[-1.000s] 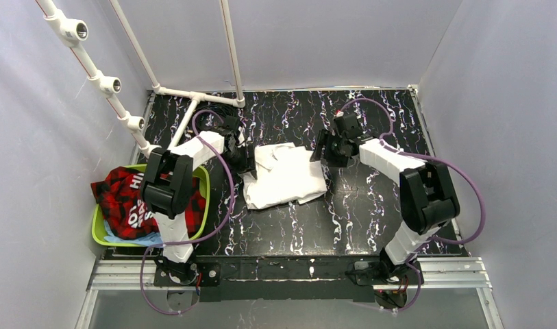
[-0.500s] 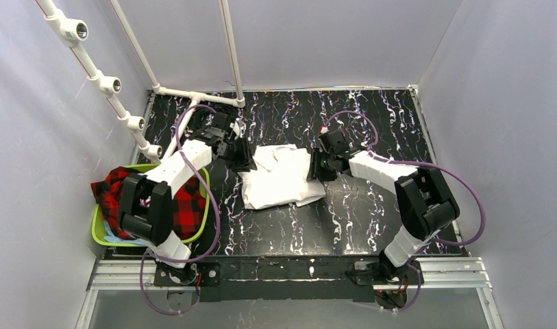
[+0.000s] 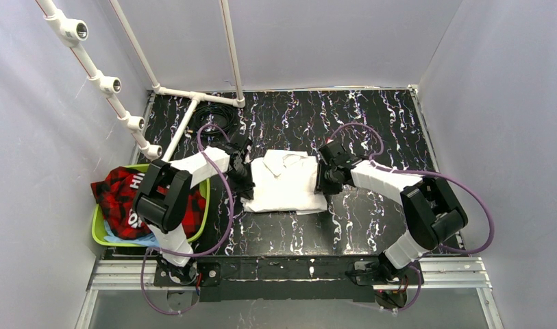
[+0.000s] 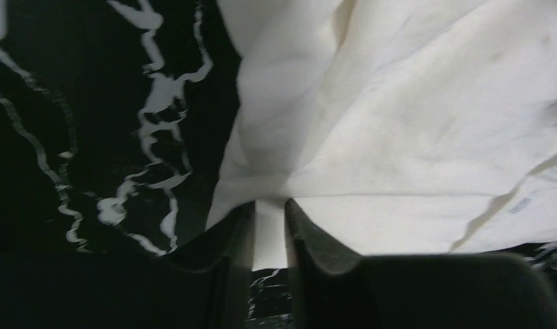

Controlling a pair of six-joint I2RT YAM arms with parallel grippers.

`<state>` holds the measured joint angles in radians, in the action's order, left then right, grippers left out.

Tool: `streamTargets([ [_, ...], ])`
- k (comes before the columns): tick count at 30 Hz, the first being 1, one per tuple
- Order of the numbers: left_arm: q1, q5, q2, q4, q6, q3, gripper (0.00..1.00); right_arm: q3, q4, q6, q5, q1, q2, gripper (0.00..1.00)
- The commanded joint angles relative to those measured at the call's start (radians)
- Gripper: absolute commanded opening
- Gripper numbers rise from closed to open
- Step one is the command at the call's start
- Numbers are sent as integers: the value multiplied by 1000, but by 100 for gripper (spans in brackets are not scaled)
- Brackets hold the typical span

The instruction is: Set up the pet bed

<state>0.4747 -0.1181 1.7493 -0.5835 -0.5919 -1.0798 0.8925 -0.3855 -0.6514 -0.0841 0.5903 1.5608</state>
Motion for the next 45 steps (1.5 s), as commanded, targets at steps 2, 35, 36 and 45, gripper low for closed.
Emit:
streamTargets([
  [2,-18,158,-84,-192,70,-97,40,84,-93,9,-80,-3,-47,62],
  [35,-132,-61,232,-71,107,-450,43,263,143,55,140,-191,256,70],
  [36,-132,-48,233,-76,118,-452,45,267,143,56,141,-191,265,69],
  [45,-133,-136,260,-81,125,-450,33,217,247,48,242,-192,219,17],
])
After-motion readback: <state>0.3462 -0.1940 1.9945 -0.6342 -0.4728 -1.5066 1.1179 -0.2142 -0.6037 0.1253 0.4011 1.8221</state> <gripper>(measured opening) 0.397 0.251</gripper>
